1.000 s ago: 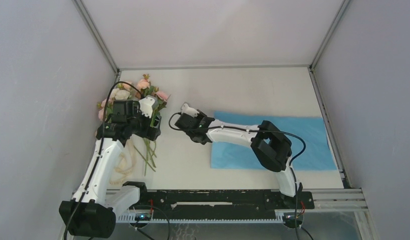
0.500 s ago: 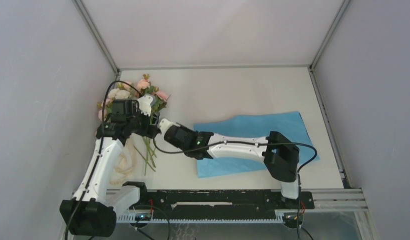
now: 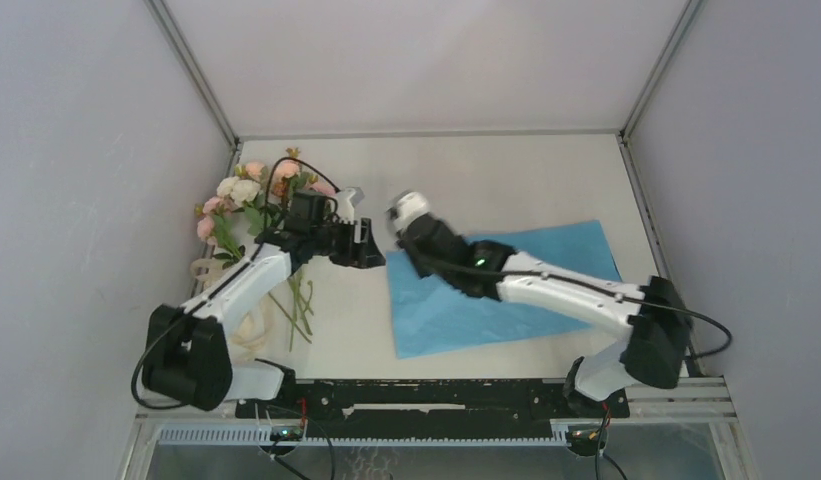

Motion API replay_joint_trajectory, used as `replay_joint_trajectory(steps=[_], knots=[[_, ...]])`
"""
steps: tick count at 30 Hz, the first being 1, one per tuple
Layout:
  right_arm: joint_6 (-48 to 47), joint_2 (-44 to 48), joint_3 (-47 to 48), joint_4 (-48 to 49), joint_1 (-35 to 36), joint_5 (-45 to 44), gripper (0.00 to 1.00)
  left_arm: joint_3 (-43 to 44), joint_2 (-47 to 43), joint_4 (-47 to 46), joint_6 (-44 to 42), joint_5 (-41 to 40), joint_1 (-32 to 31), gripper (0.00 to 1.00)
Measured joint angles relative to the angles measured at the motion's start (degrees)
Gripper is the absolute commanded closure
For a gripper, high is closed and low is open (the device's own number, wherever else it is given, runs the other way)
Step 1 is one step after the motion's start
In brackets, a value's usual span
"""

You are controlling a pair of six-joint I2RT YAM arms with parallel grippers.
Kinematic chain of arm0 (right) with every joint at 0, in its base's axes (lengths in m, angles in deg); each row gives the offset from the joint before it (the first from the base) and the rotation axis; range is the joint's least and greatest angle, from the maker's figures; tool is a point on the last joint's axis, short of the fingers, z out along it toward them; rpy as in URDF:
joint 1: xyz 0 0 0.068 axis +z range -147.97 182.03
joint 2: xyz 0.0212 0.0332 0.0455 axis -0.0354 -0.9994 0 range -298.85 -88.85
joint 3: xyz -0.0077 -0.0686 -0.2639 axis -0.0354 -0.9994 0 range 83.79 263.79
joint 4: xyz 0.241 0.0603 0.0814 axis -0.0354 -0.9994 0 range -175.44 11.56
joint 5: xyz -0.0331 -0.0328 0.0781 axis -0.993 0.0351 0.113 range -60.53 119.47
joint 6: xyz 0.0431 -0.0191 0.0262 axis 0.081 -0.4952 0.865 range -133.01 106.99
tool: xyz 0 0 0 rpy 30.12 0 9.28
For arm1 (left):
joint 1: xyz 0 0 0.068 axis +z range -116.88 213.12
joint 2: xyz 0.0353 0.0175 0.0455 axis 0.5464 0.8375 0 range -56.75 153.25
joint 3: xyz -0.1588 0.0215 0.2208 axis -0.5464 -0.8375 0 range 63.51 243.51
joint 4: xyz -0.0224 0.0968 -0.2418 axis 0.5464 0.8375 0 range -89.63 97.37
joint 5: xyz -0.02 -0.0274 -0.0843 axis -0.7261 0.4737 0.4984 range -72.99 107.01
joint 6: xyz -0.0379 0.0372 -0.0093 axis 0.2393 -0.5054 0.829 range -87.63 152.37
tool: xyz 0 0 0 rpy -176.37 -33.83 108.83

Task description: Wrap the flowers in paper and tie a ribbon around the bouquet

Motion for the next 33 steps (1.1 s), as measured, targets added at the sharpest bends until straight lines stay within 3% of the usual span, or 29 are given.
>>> replay_joint_trajectory(steps=[4, 9, 14, 23, 28, 33], knots=[[10.4, 9.8, -10.8, -3.0, -14.5, 2.1, 0.65, -3.4, 6.5, -5.4, 6.5, 0.2, -4.1, 0.24], [19.6, 19.1, -27.5, -4.9, -30.6, 7.5, 0.59, -8.3, 12.4, -9.1, 13.7, -0.2, -5.9, 0.25], [23.7, 21.2, -38.0, -2.7, -39.1, 14.3, 0.57, -9.4, 14.2, -13.2, 18.2, 0.1, -7.9, 0.27], [26.4, 16.8, -42.0, 4.2, -43.5, 22.8, 0.57, -9.7, 18.4, -22.7, 23.2, 4.3, -10.9, 0.29], [26.6, 15.0, -42.0, 7.1, -44.1, 25.2, 0.57, -10.2, 18.8, -26.3, 24.8, 5.3, -12.7, 0.38], [26.7, 13.9, -42.0, 9.3, -44.2, 26.5, 0.57, -10.9, 18.5, -31.7, 26.1, 5.8, -14.4, 0.38]])
